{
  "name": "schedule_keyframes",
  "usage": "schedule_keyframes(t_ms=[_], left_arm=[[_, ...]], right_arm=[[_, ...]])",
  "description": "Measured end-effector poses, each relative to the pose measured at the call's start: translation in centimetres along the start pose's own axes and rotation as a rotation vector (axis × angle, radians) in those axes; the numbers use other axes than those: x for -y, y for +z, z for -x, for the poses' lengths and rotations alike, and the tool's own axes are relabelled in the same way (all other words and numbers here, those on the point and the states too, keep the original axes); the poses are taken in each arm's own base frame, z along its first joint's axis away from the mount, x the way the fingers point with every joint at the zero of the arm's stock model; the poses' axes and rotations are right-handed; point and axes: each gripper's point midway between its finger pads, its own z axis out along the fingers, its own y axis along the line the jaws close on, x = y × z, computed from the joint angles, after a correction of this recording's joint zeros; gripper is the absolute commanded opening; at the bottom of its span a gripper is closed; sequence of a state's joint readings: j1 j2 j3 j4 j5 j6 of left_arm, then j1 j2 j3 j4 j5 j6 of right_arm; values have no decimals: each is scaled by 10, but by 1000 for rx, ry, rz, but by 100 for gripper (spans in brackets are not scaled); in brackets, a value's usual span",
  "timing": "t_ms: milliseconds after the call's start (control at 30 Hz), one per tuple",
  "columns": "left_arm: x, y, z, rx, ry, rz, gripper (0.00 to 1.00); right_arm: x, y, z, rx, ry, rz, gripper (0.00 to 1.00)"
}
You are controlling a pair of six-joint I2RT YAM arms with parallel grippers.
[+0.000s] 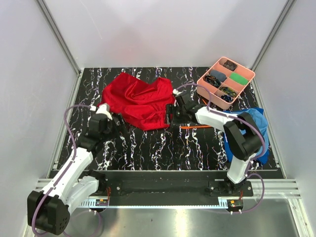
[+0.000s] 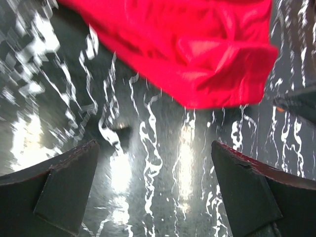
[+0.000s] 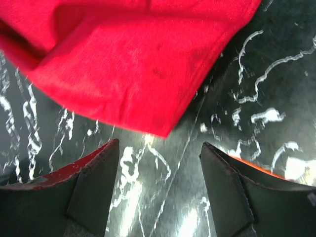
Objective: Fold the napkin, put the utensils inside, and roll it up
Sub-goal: Flatten out the napkin at the center of the board.
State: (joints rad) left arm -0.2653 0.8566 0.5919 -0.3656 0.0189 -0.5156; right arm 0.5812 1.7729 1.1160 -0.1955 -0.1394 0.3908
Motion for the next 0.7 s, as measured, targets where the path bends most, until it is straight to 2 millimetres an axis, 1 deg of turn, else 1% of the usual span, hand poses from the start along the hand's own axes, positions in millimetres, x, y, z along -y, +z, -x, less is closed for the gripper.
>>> schedule_keyframes(t_ms=[100,167,233,333,400,433,467,500,533,567,600,633,667,700], left_arm=[[-6,8,-24,-41,-56,-10,99],[-6,12,-32,-50,-83,-19,99],[-5,14,-35,-52,-101,-31,99],[-1,16,-31,-36,-113,-51,99],[1,17,-28,-26,-113,-57,99],[2,18,-27,-20,-112,-60,99],[2,18,-26,-17,-112,-62,99],[2,18,-25,-12,-112,-65,99],[3,18,-24,-7,-111,-68,99],[3,19,-23,-4,-109,-68,99],[3,19,-22,0,-108,-66,99],[2,18,-22,3,-107,-62,99],[2,18,-21,6,-106,-60,99],[1,18,-20,12,-104,-59,99]], right_arm=[[2,14,-1,-23,11,-9,74],[2,23,1,-30,14,-12,73],[2,31,1,-39,17,-14,72],[2,38,0,-53,21,-10,70],[-1,42,-1,-65,22,6,65],[-3,43,1,-66,21,18,61],[-6,45,1,-70,20,32,51],[-8,47,0,-76,19,42,47],[-11,48,-1,-83,16,55,40],[-13,48,-2,-88,14,65,23],[-15,48,-4,-94,12,75,12],[-19,47,-6,-103,8,90,5],[-23,47,-8,-111,7,103,1],[-27,45,-11,-122,6,117,0]])
